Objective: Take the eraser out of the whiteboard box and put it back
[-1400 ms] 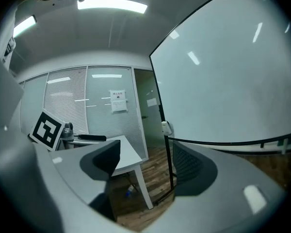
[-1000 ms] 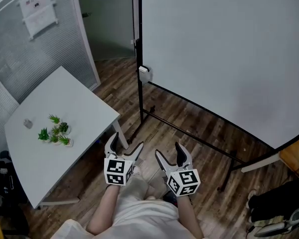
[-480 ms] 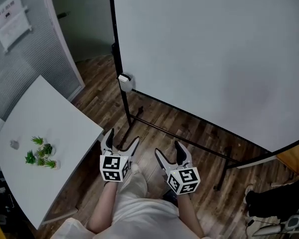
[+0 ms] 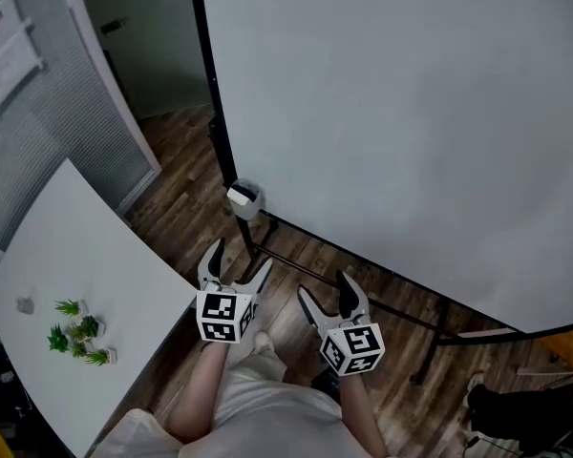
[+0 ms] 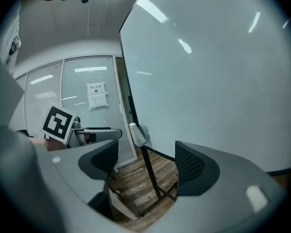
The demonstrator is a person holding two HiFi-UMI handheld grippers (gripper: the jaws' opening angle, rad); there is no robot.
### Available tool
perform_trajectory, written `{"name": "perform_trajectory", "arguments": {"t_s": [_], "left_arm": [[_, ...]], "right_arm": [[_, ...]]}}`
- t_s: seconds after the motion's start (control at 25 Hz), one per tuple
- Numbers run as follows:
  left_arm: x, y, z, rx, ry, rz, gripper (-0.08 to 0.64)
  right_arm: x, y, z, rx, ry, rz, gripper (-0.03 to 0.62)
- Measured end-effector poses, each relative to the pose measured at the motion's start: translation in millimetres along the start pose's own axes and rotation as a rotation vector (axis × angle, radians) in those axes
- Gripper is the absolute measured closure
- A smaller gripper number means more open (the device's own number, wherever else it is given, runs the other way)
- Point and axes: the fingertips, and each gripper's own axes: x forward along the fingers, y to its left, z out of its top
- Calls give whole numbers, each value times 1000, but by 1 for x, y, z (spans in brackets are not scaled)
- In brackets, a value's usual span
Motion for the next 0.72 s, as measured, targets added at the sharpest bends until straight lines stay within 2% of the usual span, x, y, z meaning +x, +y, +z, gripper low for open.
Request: {"name": "perform_trajectory", "arguments": {"t_s": [0.32, 0.72], "left_arm": [[34, 40, 5, -28, -1, 16, 130], [50, 56, 27, -61, -47, 22, 135]], "right_arm": [[50, 12, 16, -1, 5, 61, 230], [83, 16, 35, -16, 7, 111, 230]]}}
